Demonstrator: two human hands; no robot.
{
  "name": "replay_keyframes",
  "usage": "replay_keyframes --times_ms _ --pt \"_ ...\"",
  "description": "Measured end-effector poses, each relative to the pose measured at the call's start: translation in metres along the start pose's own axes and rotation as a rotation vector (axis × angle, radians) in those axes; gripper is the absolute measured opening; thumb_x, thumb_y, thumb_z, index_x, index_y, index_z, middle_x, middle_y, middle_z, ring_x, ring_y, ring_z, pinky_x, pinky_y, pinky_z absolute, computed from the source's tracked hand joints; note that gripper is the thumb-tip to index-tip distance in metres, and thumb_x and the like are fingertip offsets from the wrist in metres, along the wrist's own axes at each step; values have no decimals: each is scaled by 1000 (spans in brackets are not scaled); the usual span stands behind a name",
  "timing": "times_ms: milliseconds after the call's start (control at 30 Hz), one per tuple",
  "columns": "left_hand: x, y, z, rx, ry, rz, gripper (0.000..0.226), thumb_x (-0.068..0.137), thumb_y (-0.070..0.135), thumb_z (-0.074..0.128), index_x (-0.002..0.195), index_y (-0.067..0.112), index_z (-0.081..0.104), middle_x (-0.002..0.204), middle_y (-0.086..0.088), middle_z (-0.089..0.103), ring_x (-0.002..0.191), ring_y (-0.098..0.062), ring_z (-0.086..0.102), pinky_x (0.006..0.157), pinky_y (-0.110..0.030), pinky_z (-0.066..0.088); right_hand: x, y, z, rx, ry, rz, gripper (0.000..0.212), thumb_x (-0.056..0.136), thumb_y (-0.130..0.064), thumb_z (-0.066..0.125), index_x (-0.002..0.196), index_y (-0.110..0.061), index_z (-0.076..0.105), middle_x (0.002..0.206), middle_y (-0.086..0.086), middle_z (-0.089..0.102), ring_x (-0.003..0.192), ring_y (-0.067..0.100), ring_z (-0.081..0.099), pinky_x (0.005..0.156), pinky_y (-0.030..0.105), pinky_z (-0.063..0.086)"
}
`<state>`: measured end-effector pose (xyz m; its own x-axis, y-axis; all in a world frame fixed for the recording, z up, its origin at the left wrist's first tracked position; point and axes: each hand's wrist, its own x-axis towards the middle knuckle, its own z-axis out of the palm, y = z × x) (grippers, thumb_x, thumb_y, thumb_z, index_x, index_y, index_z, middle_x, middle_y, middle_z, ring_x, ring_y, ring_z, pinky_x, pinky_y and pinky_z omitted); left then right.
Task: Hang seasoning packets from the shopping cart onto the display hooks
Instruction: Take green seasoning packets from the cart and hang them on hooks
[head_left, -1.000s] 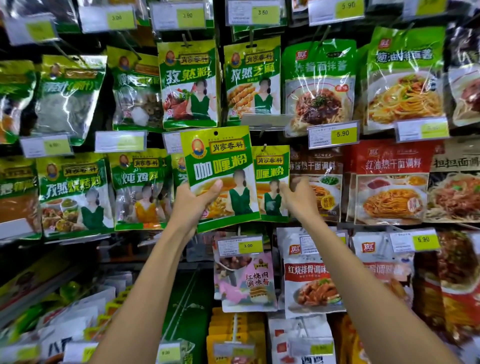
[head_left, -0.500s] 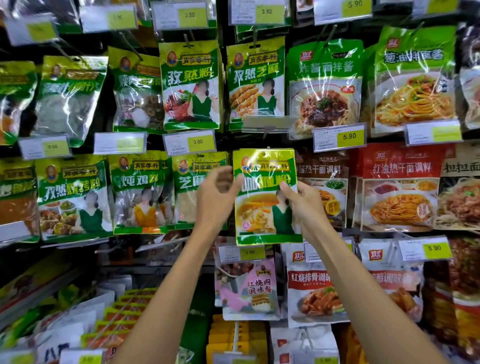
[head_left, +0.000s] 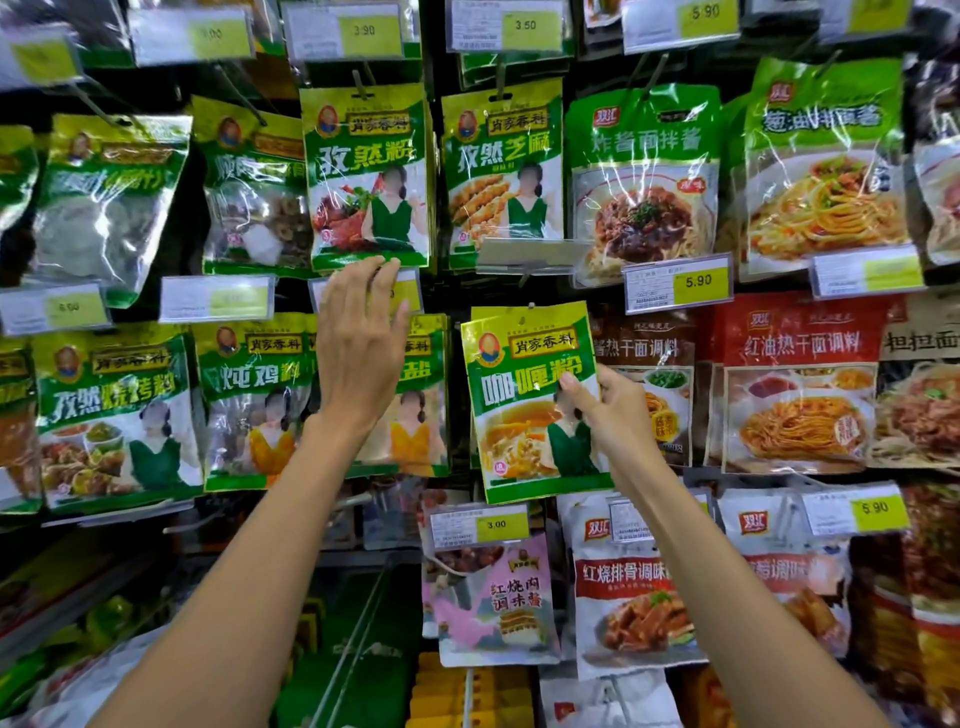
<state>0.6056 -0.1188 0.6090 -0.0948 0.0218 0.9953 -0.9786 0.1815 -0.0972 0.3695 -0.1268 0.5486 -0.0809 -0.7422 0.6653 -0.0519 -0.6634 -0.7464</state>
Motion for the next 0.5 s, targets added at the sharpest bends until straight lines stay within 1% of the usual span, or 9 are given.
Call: replay_keyframes --times_ms 67,100,167,200,267,333,400,433,500 --pt "2 -3 1 -11 1 17 36 98 19 47 128 0 50 124 -20 54 118 -34 48 105 -45 37 0 -1 -2 15 7 -10 20 95 -20 57 79 -10 64 78 5 67 75 10 63 71 20 48" --pt "3 -4 1 -18 -1 22 36 98 19 47 128 -1 50 123 -20 55 117 -34 49 105 -45 37 1 -1 -2 27 21 -10 21 95 -19 57 77 -10 63 79 5 67 76 11 62 72 19 48" --pt "3 -4 0 -26 0 27 36 98 20 47 127 -1 51 122 -20 55 116 -35 50 104 -45 38 5 -4 -1 25 53 -3 24 95 -19 58 73 -11 61 77 5 66 73 10 61 64 11 47" --pt "3 -4 0 -30 4 27 36 98 20 47 127 -1 51 121 -20 55 116 -34 50 104 -45 38 7 -5 0 16 65 6 25 95 -19 58 72 -10 61 77 5 65 72 10 60 61 9 46" --pt "2 -4 -1 -30 12 31 35 98 20 47 126 -1 52 120 -20 56 115 -34 50 103 -45 39 10 -6 2 13 93 38 27 95 -19 57 72 -7 61 75 6 65 69 10 59 58 9 45" --pt "2 -4 -1 -25 10 37 35 98 20 47 126 -1 53 120 -20 56 115 -34 50 103 -45 39 12 -6 4 32 118 70 29 95 -18 57 68 -8 60 69 3 62 64 8 57 55 9 43" --pt "3 -4 -3 -30 3 35 35 98 20 47 126 -1 53 120 -20 56 115 -34 50 104 -45 39 14 -7 6 22 122 98 30 95 -18 57 67 -7 60 67 3 62 64 9 57 56 9 43" --pt "3 -4 -3 -36 0 33 36 98 21 46 126 -1 53 120 -20 56 115 -34 51 104 -45 39 14 -7 7 8 121 108 30 95 -18 57 68 -5 61 68 6 63 68 13 59 62 12 45" --pt "3 -3 -4 -40 -5 33 36 98 21 47 126 -1 52 120 -20 56 115 -34 51 104 -45 39 17 -5 9 -24 136 121 30 95 -18 58 75 3 64 77 17 66 80 26 61 77 32 48"
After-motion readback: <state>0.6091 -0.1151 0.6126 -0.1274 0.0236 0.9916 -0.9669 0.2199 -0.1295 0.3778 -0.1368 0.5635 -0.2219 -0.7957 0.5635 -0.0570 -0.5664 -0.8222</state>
